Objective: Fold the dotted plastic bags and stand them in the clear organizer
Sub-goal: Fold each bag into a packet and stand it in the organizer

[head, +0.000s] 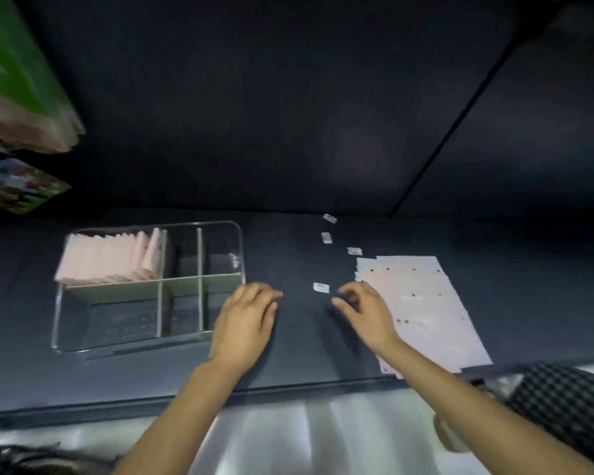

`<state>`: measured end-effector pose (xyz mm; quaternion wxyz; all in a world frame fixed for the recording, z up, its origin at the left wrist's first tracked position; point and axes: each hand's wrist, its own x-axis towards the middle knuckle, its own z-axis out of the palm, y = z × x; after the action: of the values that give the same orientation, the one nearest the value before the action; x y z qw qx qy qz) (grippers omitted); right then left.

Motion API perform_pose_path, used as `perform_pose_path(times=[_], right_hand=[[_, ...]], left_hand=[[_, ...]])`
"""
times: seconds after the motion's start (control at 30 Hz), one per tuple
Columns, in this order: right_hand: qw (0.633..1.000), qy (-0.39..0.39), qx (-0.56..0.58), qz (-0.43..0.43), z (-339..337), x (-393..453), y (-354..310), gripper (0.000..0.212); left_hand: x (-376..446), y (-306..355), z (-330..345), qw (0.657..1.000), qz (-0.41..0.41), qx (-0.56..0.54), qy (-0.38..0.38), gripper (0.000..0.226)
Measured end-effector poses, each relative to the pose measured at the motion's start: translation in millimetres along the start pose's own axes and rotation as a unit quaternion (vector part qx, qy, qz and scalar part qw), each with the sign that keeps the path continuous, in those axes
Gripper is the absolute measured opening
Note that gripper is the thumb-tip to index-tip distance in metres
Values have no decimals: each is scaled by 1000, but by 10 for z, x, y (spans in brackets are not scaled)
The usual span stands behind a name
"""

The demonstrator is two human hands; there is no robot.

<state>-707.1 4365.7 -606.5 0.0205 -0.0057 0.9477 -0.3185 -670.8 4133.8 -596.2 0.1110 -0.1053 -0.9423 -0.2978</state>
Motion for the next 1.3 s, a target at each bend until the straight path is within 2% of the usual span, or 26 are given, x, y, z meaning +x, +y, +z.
perform_pose_path(times=[0.13,0.2,0.23,0.3,0.37,0.43,0.5,0.67,0.77,0.9,0.97,1.07,1.17,1.23,1.3], right_hand=[[984,-60,-147,80,-559,-397,1144,63],[979,-98,-156,86,-659,-513,1445,70],[981,-98,-149,76,-660,-542,1544,67],[992,-44,-104,56,-601,-554,1658,49],[997,21,-40,67,-532,-528,1690,28],[995,57,19,85,-500,-502,1709,17],[991,62,67,97,-519,-481,1723,17],[989,22,105,102,-608,-458,1702,16],[983,57,109,136,-622,-479,1644,18],[989,80,98,83,-565,-465,1326,17],[993,62,92,38,-480,-454,1109,17],[998,-40,36,-15,-206,-497,888,28],[993,-111,-28,-30,-8,-570,735,29],[989,-129,-27,-58,5,-594,606,28],[984,-161,7,-73,-23,-599,431,23]], left_hand=[[-240,67,339,992,-10,117,-39,27],[-304,-4,391,987,-35,154,-37,32],[-325,-45,405,984,-46,169,-44,38],[-342,-116,418,980,-48,183,-65,50],[-347,-140,409,979,-42,184,-79,53],[-364,-139,408,979,-42,180,-85,54],[-389,-130,411,979,-44,180,-88,54],[-394,-98,385,977,-47,179,-107,52],[-383,-82,360,977,-57,169,-120,51],[-385,55,350,981,-35,178,-73,38],[-384,227,380,985,19,163,-56,35],[-413,490,489,984,76,72,-143,42],[-516,629,634,968,43,-10,-248,65],[-564,652,694,965,9,-35,-261,75],[-576,656,699,967,-30,-76,-243,79]])
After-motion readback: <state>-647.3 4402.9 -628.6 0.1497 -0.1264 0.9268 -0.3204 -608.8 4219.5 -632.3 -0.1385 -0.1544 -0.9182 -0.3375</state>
